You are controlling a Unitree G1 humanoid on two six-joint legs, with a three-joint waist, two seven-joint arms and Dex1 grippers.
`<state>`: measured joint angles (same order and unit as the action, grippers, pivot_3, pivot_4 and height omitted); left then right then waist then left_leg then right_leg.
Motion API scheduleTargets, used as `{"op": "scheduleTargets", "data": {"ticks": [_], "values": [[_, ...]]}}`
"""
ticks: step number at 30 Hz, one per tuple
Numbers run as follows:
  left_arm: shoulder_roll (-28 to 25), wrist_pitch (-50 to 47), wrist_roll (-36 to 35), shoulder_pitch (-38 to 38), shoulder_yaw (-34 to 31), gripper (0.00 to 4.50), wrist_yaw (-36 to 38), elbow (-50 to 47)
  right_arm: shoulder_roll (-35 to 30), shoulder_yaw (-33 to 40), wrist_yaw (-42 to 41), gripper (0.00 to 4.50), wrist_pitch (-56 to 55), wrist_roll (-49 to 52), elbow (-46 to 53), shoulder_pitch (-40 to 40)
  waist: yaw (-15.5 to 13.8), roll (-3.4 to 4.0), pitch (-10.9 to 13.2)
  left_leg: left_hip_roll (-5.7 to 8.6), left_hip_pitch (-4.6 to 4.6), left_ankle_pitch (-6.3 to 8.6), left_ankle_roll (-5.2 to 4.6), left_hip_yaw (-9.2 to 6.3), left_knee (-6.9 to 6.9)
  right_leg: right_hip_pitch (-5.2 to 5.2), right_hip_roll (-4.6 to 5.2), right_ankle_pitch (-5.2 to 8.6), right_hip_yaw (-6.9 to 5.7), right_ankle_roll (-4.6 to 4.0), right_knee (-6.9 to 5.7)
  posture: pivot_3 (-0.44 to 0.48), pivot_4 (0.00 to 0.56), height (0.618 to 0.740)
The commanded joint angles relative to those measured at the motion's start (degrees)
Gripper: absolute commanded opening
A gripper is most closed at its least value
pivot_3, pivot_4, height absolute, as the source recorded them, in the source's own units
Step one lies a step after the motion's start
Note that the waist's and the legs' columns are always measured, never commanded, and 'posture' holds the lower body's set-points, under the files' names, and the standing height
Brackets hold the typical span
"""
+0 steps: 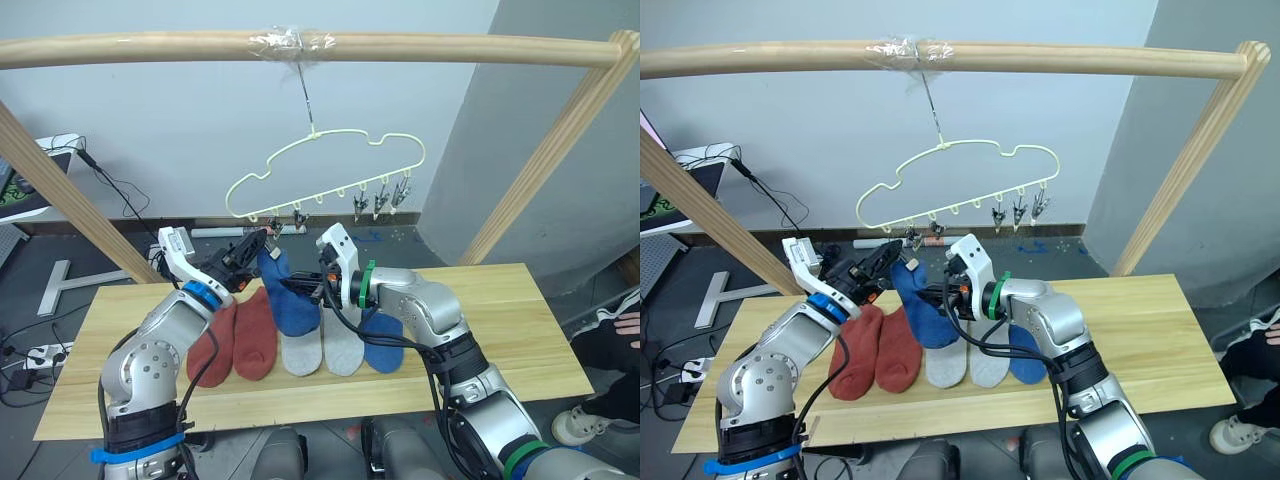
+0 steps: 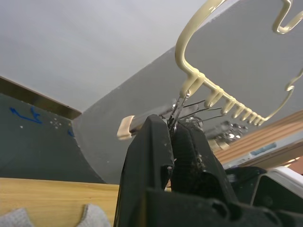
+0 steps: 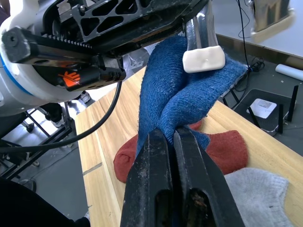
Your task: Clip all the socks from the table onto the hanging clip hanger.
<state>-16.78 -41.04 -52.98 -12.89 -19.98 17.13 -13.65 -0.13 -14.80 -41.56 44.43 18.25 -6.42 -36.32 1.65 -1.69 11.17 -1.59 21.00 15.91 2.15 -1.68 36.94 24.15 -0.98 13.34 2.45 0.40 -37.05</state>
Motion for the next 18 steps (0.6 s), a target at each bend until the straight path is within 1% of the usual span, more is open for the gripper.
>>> {"op": "scheduleTargets", "data": {"ticks": [1,8,11,16,18], "values": [[-0.19,0.08,-1.09,0.81,-0.49,1.39,0.33,-1.28,0.52,0.40,0.19,0.00,-0.37,1.26,2.18,-0.95,0.00,-0.02,0.12,0.00,0.00,0.00,0.00,0.00,0.00,0.00,0.00,0.00,0.00,0.00,0.00,0.086,0.200,0.740],[-0.67,0.61,-0.30,0.45,-0.54,3.51,0.35,-0.57,0.51,0.40,0.40,0.00,-1.03,1.13,1.43,-1.39,-0.15,-0.13,0.40,0.01,0.13,0.00,0.00,-0.08,0.02,0.05,0.01,0.00,-0.06,0.00,0.04,0.087,0.197,0.740],[-0.97,0.58,-0.57,0.75,-0.91,4.48,0.56,-0.81,0.51,0.29,0.56,0.00,-1.35,0.88,1.12,-1.37,-0.15,-0.14,0.42,0.02,0.21,0.00,0.01,-0.12,0.02,0.10,0.03,0.00,-0.10,0.00,0.06,0.093,0.196,0.740],[-1.75,0.65,-0.76,1.91,-1.62,4.48,0.93,-1.42,1.26,0.25,2.16,0.00,-2.05,0.10,0.35,-1.69,-0.16,-0.14,0.42,0.01,0.38,0.00,0.01,-0.21,0.02,0.24,0.04,0.00,-0.16,0.00,0.05,0.095,0.196,0.740],[-2.13,1.10,0.22,2.29,-1.26,4.48,1.06,-1.50,1.32,0.25,2.03,0.00,-2.22,0.34,-0.01,-1.98,-0.17,-0.14,0.42,0.01,0.45,0.00,0.01,-0.28,0.03,0.26,0.04,0.00,-0.21,0.00,0.06,0.099,0.195,0.740]]}}
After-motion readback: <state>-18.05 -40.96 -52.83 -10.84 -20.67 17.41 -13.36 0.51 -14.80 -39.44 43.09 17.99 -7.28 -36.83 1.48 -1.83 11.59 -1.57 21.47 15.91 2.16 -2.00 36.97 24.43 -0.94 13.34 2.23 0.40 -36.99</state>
